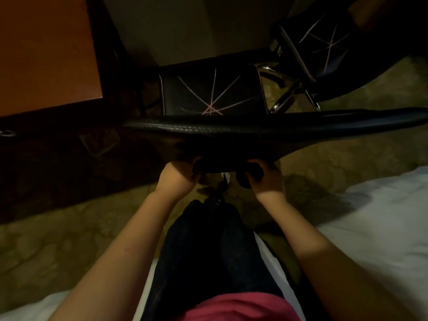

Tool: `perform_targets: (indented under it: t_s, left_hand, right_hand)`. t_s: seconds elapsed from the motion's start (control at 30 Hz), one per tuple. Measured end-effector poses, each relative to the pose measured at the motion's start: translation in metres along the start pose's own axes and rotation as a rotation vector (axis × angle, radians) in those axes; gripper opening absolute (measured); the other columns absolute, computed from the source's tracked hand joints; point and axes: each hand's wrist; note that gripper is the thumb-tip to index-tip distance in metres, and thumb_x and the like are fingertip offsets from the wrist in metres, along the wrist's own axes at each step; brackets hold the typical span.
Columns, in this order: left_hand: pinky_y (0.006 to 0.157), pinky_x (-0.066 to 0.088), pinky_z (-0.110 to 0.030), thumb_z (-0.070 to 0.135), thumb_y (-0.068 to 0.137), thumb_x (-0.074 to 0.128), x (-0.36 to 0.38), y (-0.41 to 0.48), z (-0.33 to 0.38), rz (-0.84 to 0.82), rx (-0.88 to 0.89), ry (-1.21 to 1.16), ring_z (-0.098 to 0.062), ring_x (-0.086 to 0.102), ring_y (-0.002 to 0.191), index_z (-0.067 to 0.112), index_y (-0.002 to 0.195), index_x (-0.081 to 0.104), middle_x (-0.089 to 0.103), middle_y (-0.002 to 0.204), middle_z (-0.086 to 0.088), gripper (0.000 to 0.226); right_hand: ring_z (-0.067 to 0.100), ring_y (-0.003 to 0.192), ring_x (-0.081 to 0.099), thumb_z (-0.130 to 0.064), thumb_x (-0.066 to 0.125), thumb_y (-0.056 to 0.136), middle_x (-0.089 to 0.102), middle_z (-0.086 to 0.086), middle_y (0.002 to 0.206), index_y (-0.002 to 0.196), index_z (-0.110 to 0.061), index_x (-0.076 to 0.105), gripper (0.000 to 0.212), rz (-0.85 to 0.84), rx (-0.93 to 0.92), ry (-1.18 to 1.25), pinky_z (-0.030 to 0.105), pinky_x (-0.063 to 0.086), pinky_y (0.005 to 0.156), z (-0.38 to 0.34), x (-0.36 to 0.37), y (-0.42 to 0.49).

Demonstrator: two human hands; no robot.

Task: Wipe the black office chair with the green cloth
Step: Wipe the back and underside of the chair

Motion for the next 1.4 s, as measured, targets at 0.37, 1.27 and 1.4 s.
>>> perform_targets:
  t_s: [0.37, 1.27, 1.4]
  left_hand:
    - [0.099, 0.044, -0.038, 0.032, 0.094, 0.057, 0.065, -0.014, -0.036, 0.152, 0.051, 0.043, -0.025, 0.047, 0.121, 0.013, 0.136, 0.051, 0.056, 0.127, -0.009, 0.047]
    - [0.098, 0.036, -0.026, 0.027, 0.096, 0.055, 0.189, -0.018, -0.076, 0.451, 0.021, -0.09, -0.016, 0.043, 0.126, 0.018, 0.141, 0.045, 0.051, 0.138, 0.0, 0.047]
    - [0.098, 0.037, -0.03, 0.03, 0.095, 0.057, 0.208, 0.007, -0.099, 0.389, 0.031, -0.097, -0.019, 0.043, 0.127, 0.016, 0.14, 0.048, 0.052, 0.137, -0.004, 0.047]
  right_hand:
    - [0.02, 0.116, 0.055, -0.02, 0.065, 0.091, 0.06, 0.004, 0.124, 0.122, -0.019, 0.06, 0.032, 0.038, -0.032, 0.107, 0.025, 0.039, 0.091, 0.048, 0.061, -0.016]
    - [0.021, 0.126, 0.045, -0.016, 0.065, 0.092, 0.046, 0.016, 0.136, 0.127, -0.004, 0.056, 0.038, 0.567, -0.238, 0.444, -0.005, 0.029, 0.088, 0.067, 0.168, 0.011]
    - [0.034, 0.12, 0.053, -0.008, 0.065, 0.09, 0.057, 0.024, 0.123, 0.12, 0.007, 0.059, 0.033, 0.765, -0.259, 0.474, 0.028, 0.043, 0.1, 0.061, 0.188, 0.032]
Point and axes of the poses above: each hand's wrist, its own y-axis towards the middle knuckle, its own x-axis out of the palm, z = x × y
